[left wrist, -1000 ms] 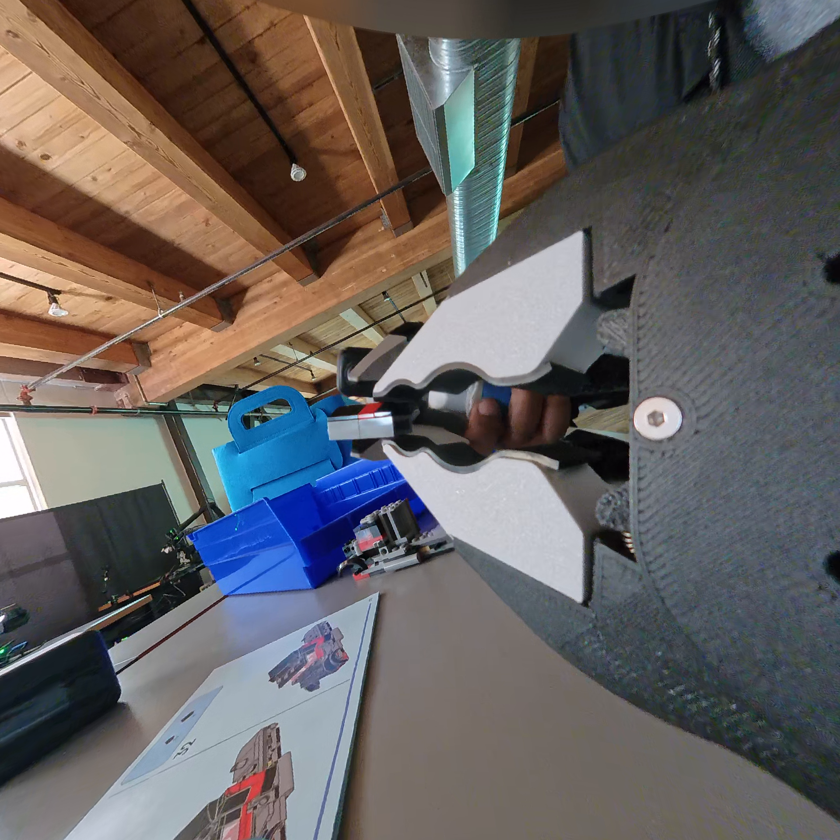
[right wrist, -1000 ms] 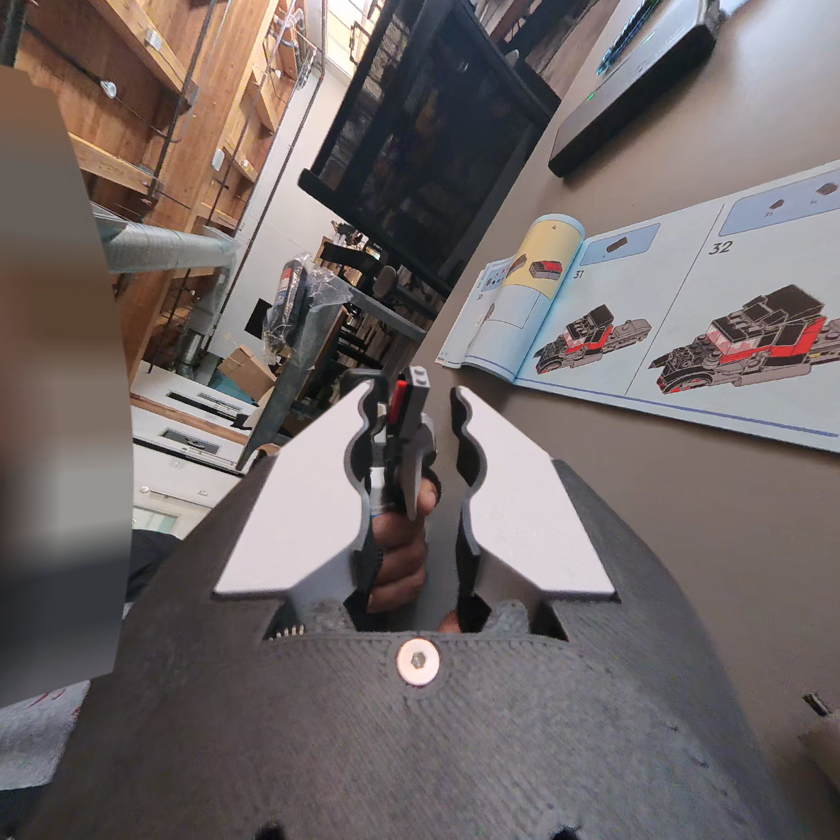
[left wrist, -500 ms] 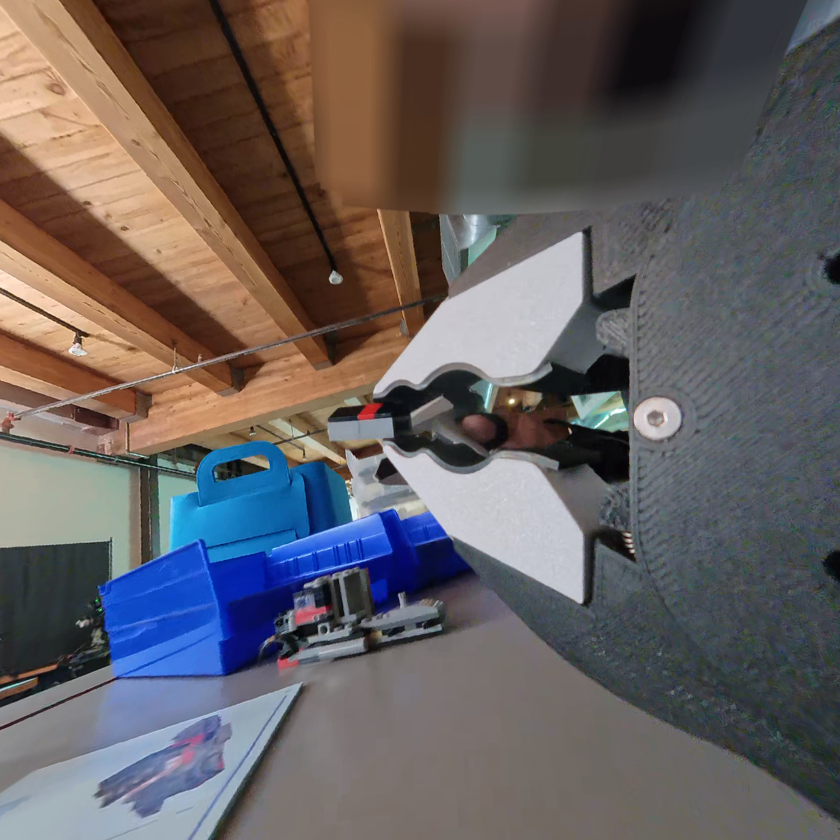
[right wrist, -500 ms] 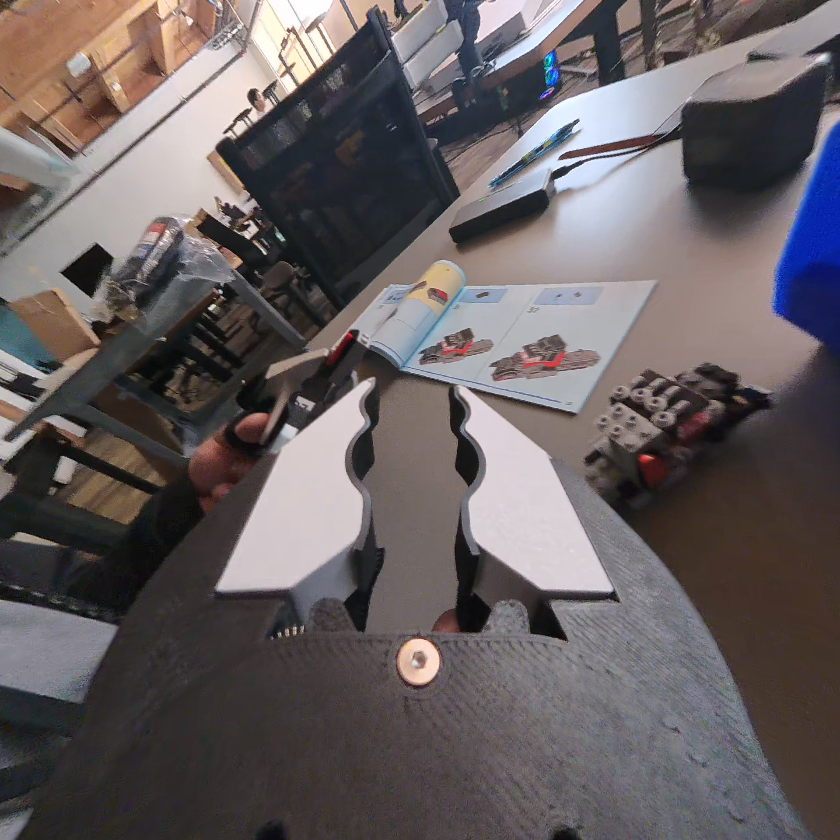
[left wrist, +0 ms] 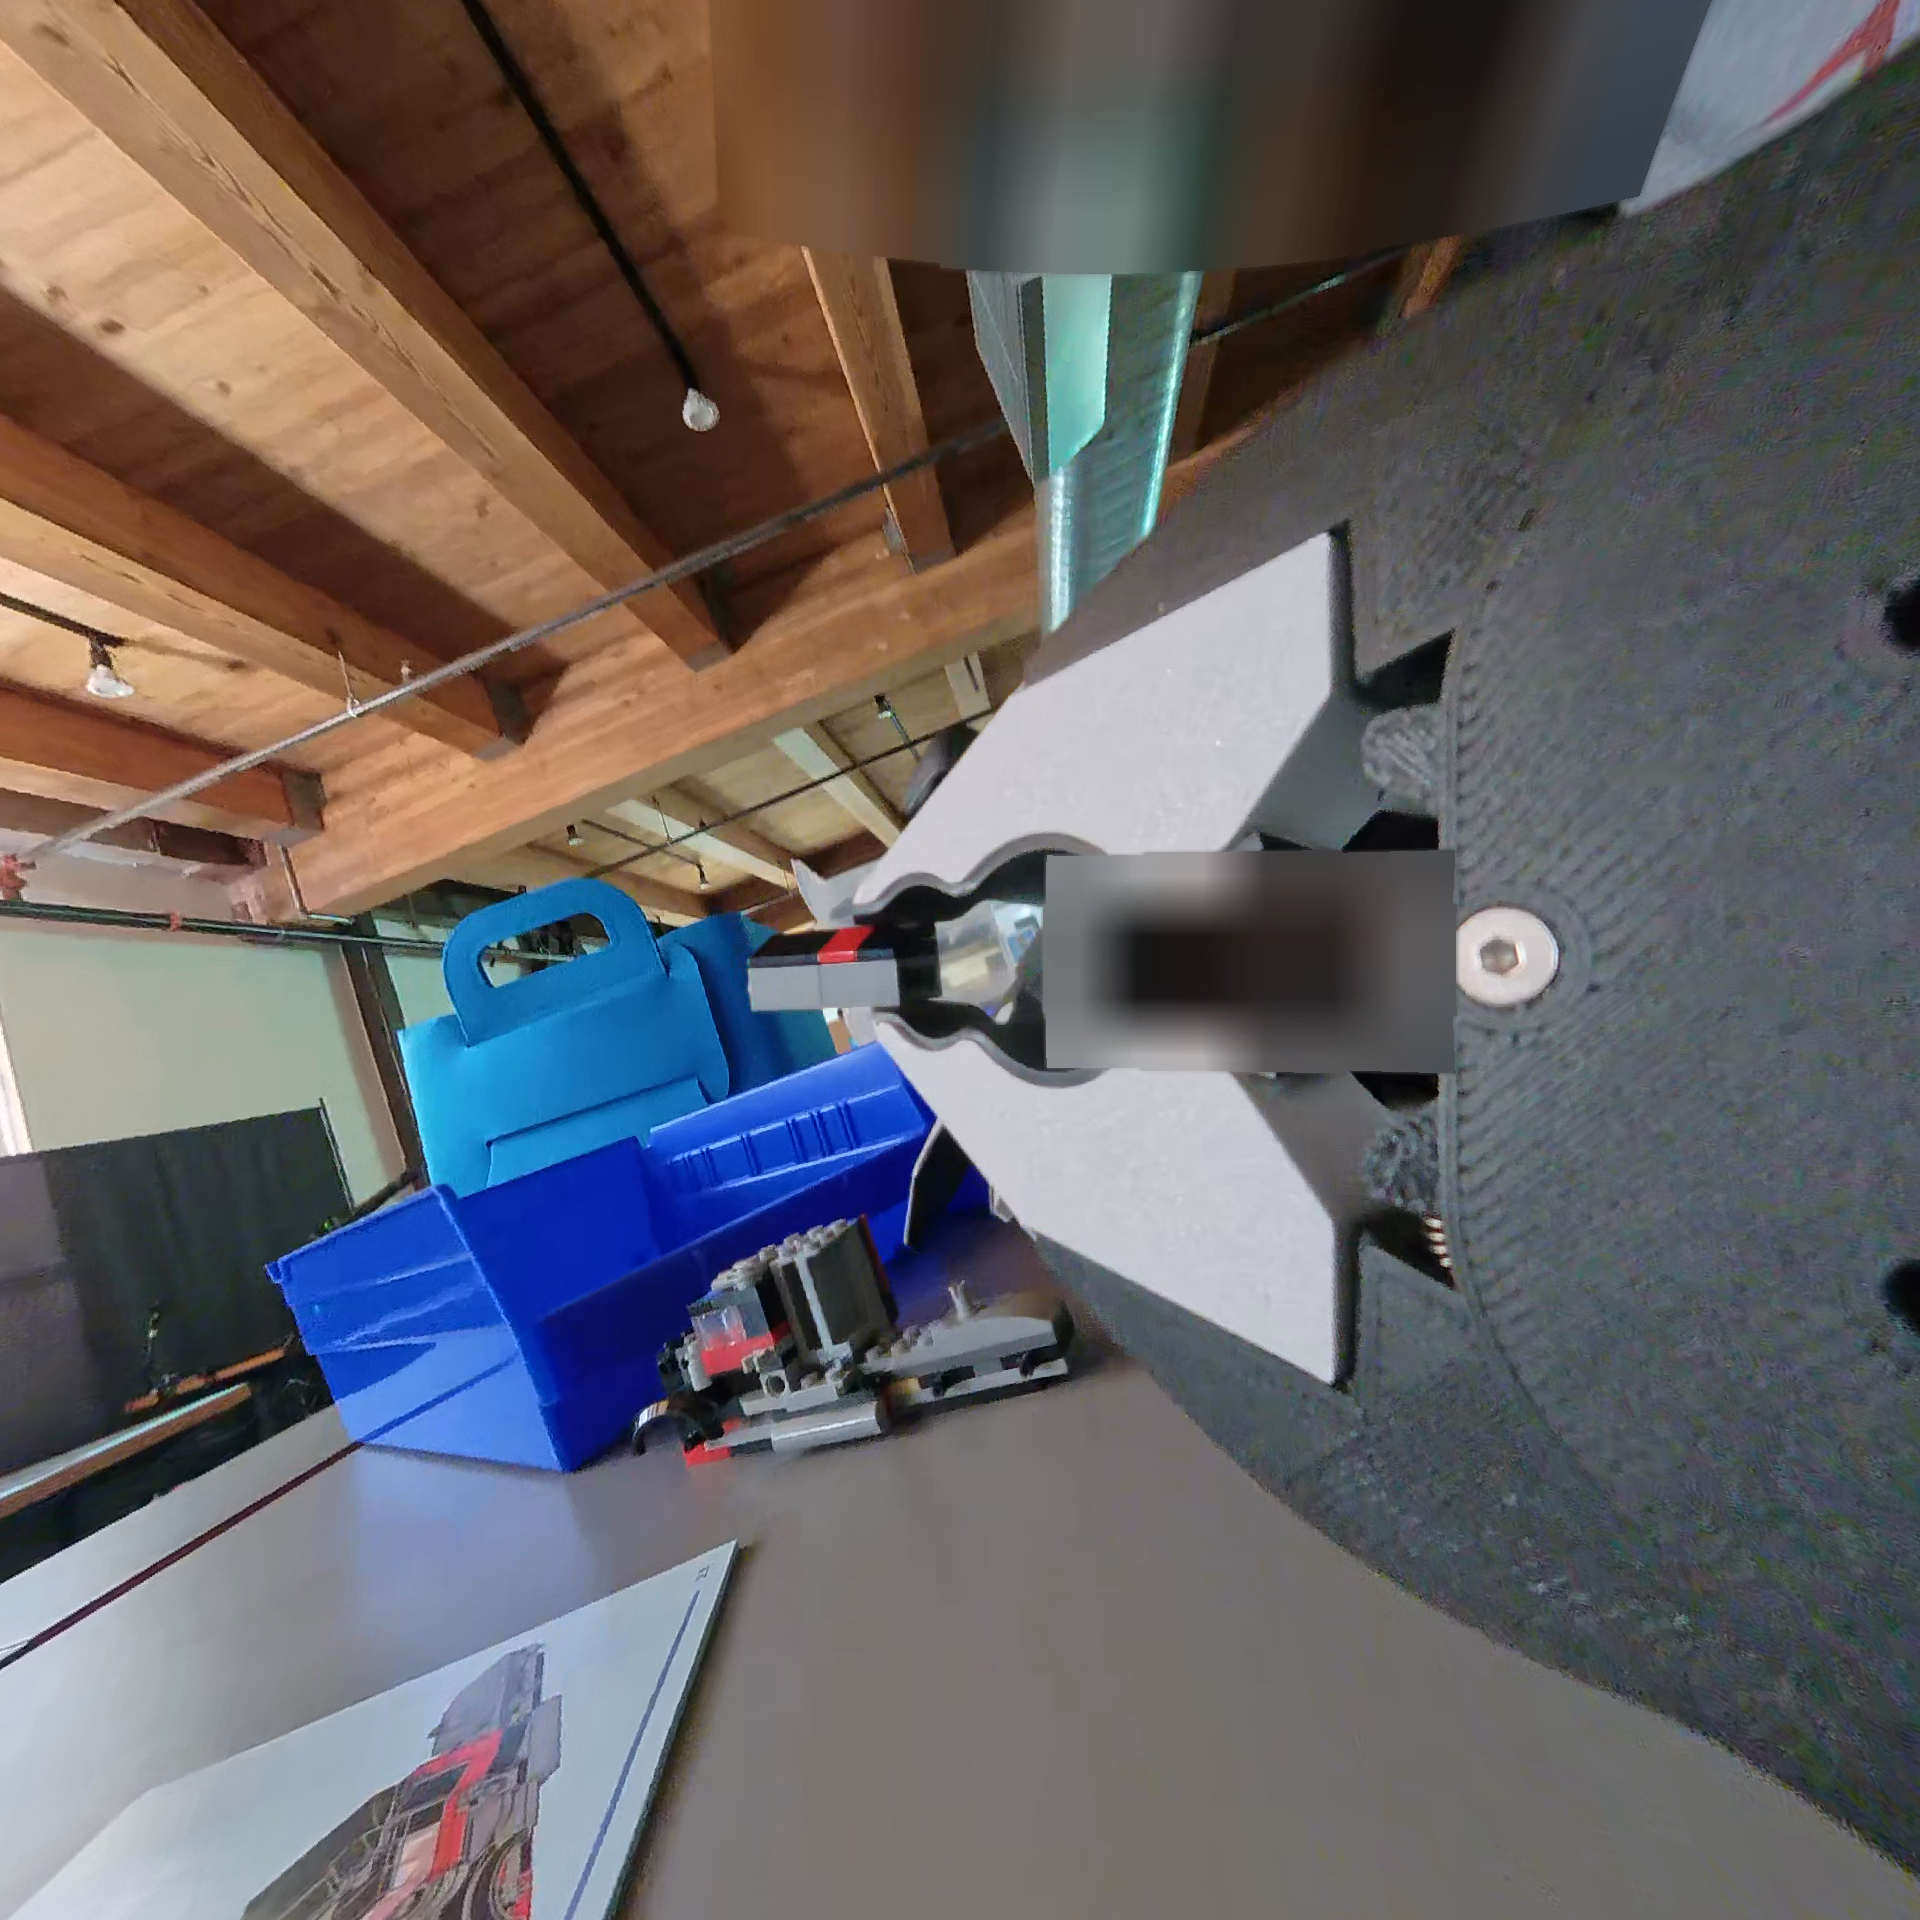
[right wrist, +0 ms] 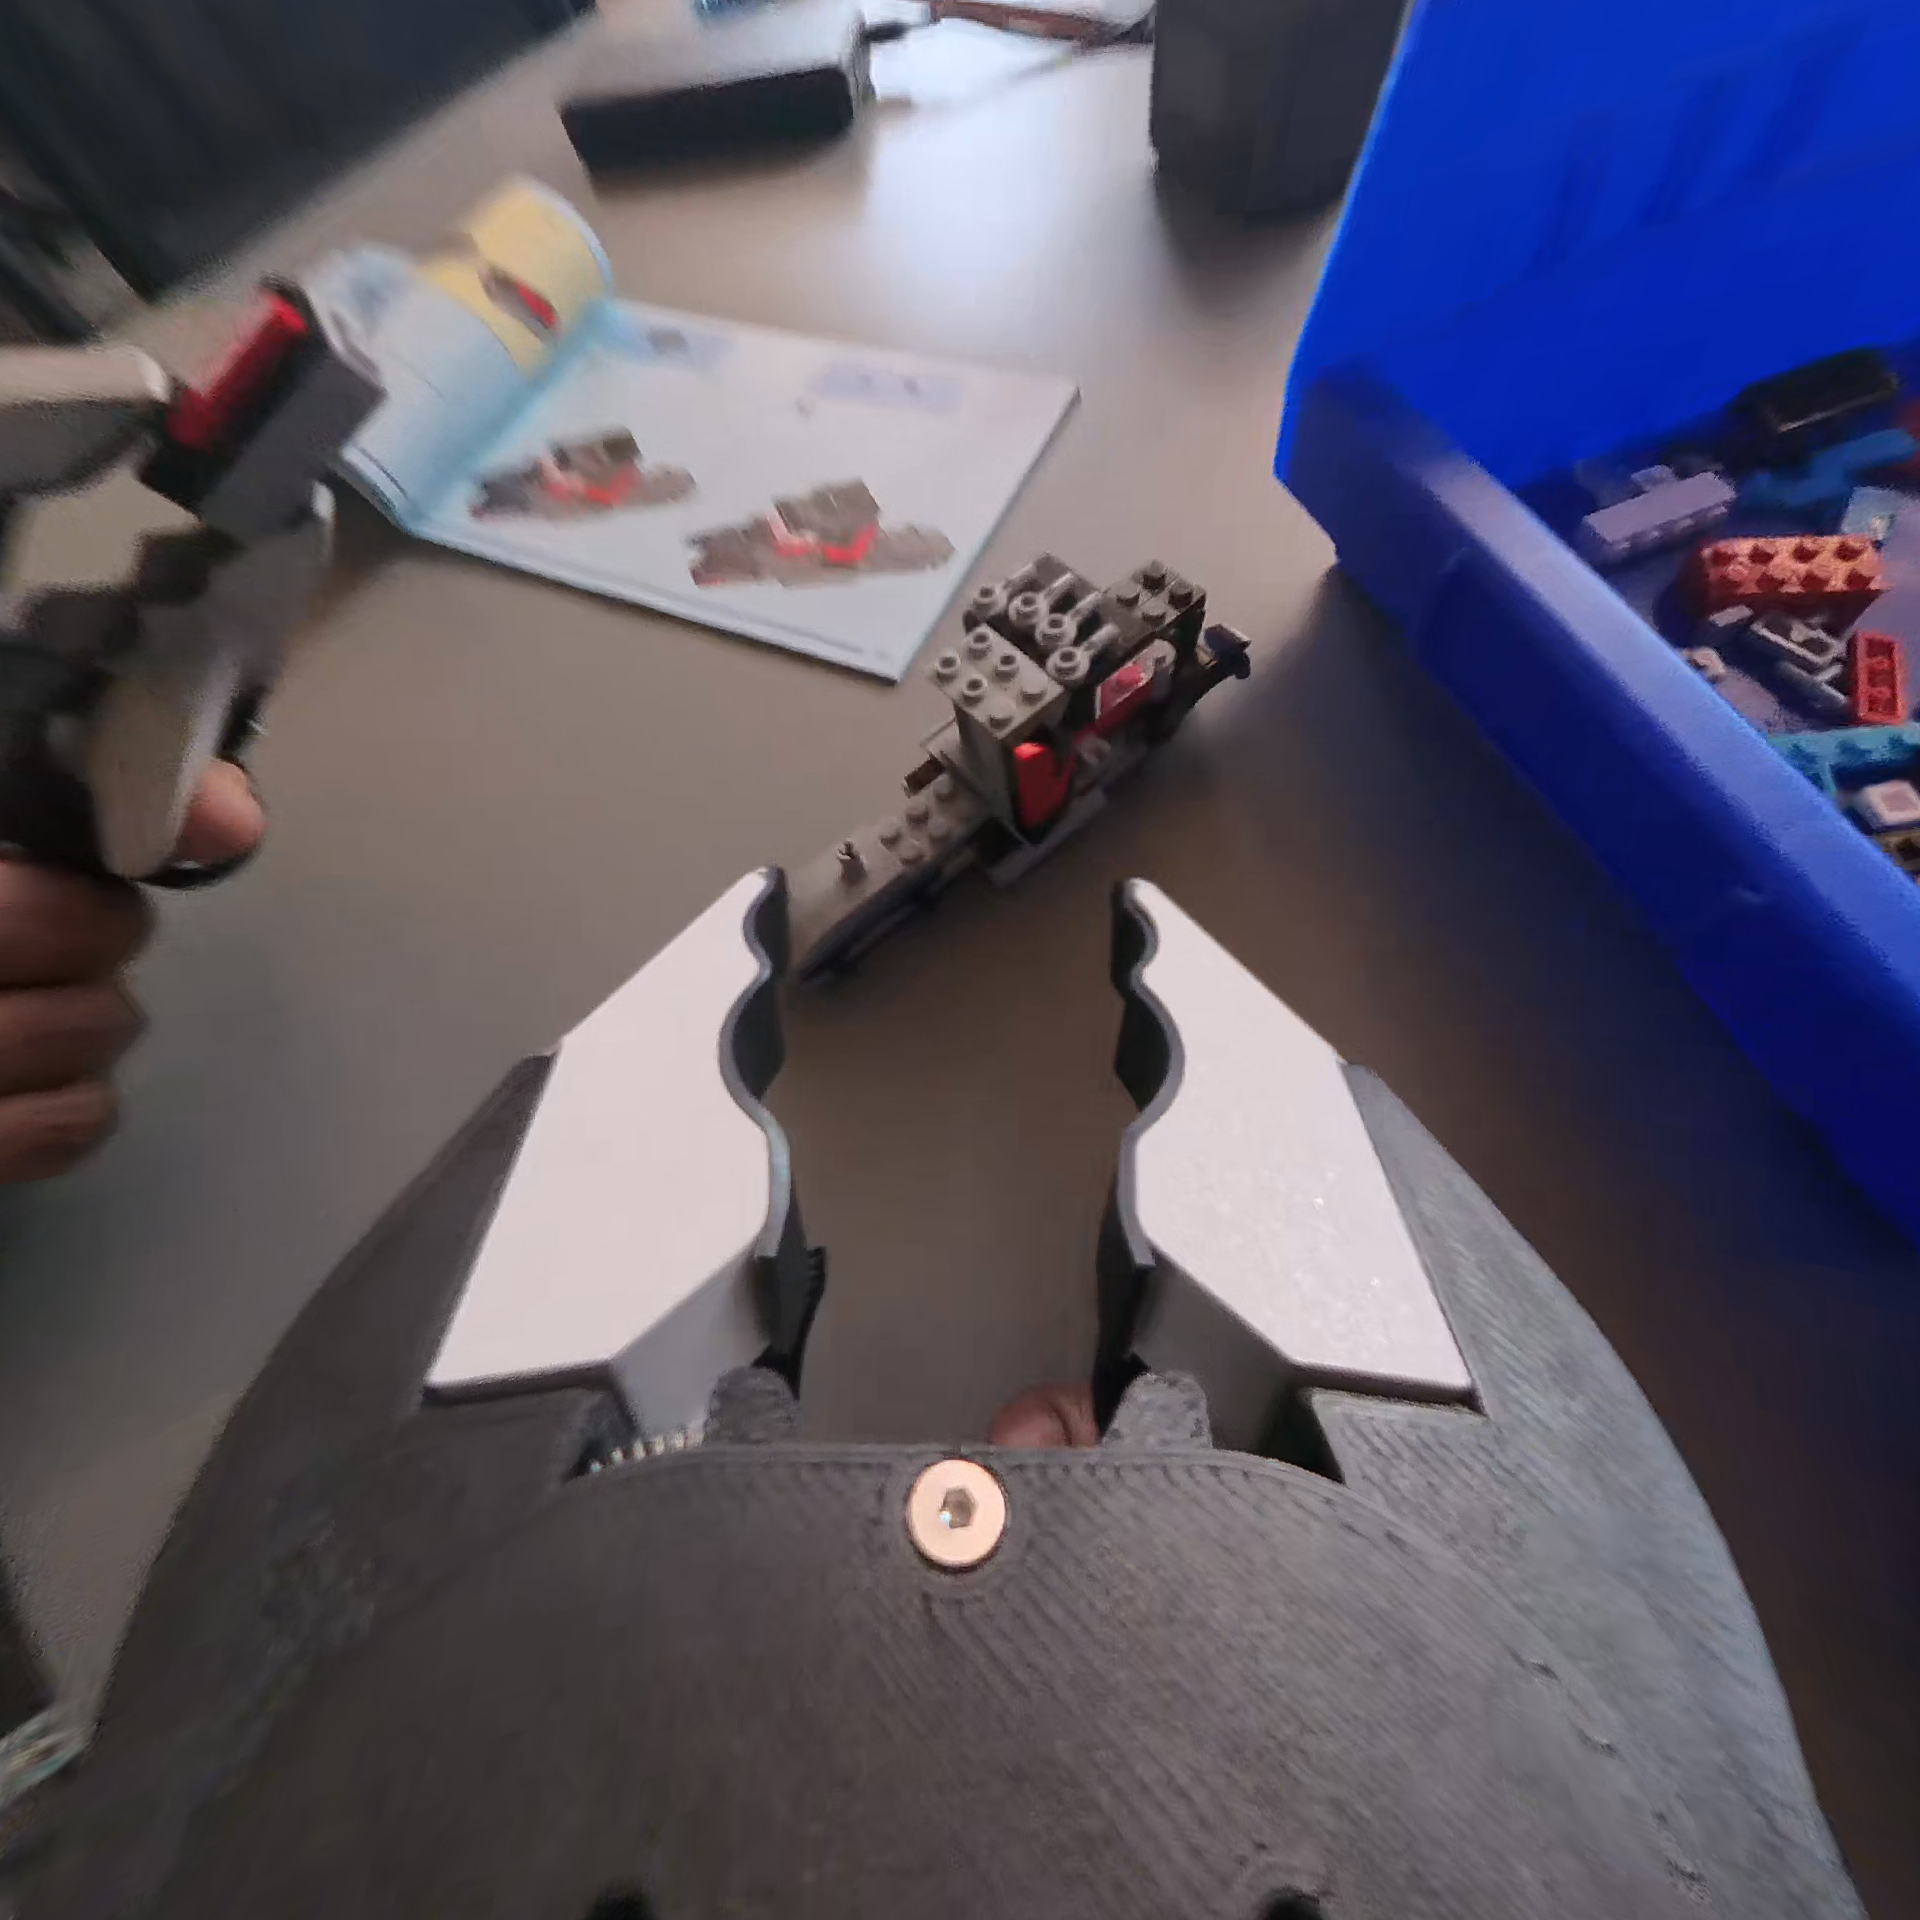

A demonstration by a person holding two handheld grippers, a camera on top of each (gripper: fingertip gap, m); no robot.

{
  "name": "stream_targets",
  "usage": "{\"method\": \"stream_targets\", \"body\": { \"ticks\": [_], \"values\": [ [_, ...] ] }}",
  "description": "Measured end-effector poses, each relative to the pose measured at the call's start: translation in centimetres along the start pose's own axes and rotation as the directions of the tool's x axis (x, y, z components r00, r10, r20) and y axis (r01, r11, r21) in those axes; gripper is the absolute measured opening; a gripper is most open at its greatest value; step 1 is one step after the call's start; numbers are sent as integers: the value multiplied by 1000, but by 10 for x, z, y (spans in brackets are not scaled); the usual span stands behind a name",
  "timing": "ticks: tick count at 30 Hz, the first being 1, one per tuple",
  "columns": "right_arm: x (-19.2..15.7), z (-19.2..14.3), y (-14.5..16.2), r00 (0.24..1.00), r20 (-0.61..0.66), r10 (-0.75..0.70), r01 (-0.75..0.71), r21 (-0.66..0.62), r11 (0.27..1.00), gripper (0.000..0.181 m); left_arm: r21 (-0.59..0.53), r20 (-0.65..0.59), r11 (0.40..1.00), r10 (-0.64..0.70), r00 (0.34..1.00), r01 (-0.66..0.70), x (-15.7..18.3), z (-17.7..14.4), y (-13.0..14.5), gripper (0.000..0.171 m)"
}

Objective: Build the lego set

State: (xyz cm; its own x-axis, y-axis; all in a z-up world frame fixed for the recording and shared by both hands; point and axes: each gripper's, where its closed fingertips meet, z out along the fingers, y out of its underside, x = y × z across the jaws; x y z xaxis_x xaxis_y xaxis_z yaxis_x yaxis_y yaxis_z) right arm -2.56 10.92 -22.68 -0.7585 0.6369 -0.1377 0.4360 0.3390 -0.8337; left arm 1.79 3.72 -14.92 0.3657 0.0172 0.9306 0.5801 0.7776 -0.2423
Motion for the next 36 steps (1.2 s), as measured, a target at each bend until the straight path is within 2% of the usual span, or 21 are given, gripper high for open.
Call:
{"method": "stream_targets", "body": {
  "ticks": [4,7,13,18,20,23,28,32,36],
  "values": [
    [-6,16,6,997,-23,-67,66,-66,996,82,-13,43,999,46,998,-45,-7,6,0,15],
    [-3,22,9,991,-56,-122,115,-116,987,83,-18,50,998,60,997,-59,-8,8,-2,15],
    [9,13,15,984,-75,-160,147,-154,977,79,-15,47,998,68,997,-67,-7,8,-3,15],
    [46,-14,27,970,-160,-185,154,-187,970,66,-23,56,998,59,997,-58,-11,5,4,15],
    [54,-22,31,968,-165,-188,156,-190,969,66,-32,58,998,54,997,-52,-14,6,8,15],
    [38,-29,16,981,-73,-178,173,-72,982,64,-55,56,997,57,997,-54,-15,12,15,15],
    [-10,-36,-23,965,138,-222,188,227,956,60,-136,54,988,77,996,-69,-16,26,29,15],
    [-21,-44,-39,944,138,-299,226,388,894,60,-199,77,978,86,993,-70,-21,35,41,15],
    [-30,-44,-39,901,107,-420,340,425,839,60,-240,81,970,67,994,-46,-23,45,53,16]
  ]
}}
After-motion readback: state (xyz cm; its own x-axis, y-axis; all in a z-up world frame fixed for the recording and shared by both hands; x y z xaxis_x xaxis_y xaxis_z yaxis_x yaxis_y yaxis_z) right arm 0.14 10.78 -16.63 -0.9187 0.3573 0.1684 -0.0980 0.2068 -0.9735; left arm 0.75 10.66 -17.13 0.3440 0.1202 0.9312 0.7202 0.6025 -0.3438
